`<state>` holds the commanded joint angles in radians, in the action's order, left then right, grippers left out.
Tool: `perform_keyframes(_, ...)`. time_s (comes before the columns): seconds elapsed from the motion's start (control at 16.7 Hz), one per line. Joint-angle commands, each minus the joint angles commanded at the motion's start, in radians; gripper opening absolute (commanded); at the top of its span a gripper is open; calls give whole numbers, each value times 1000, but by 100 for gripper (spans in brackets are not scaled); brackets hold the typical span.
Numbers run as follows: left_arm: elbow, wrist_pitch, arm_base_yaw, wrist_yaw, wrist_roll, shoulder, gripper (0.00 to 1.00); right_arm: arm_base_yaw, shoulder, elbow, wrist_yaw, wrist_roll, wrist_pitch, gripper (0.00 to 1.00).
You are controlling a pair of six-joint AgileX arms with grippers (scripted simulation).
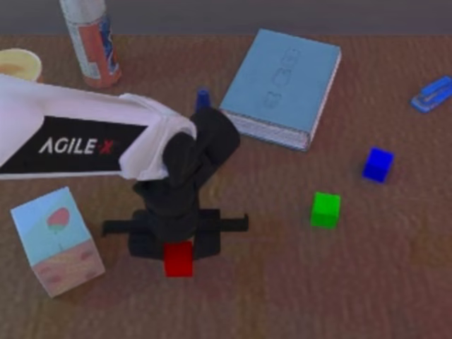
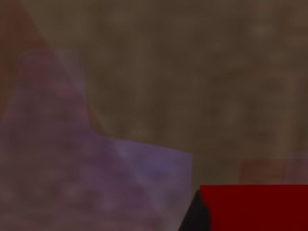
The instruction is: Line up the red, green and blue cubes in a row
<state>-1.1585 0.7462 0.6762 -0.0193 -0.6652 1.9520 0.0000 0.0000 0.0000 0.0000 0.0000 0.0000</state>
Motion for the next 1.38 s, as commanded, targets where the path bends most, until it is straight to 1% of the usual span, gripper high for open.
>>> perform_keyframes(0.12,0,0,0,0,0,0,0,0,0,0,0,0,0,100)
perform_keyframes(0.9,0,0,0,0,0,0,98,0,0,0,0,0,0,100)
perform_keyframes(0.96,0,0,0,0,0,0,100,0,0,0,0,0,0,100)
perform_keyframes(1.38,0,0,0,0,0,0,100,0,0,0,0,0,0,100)
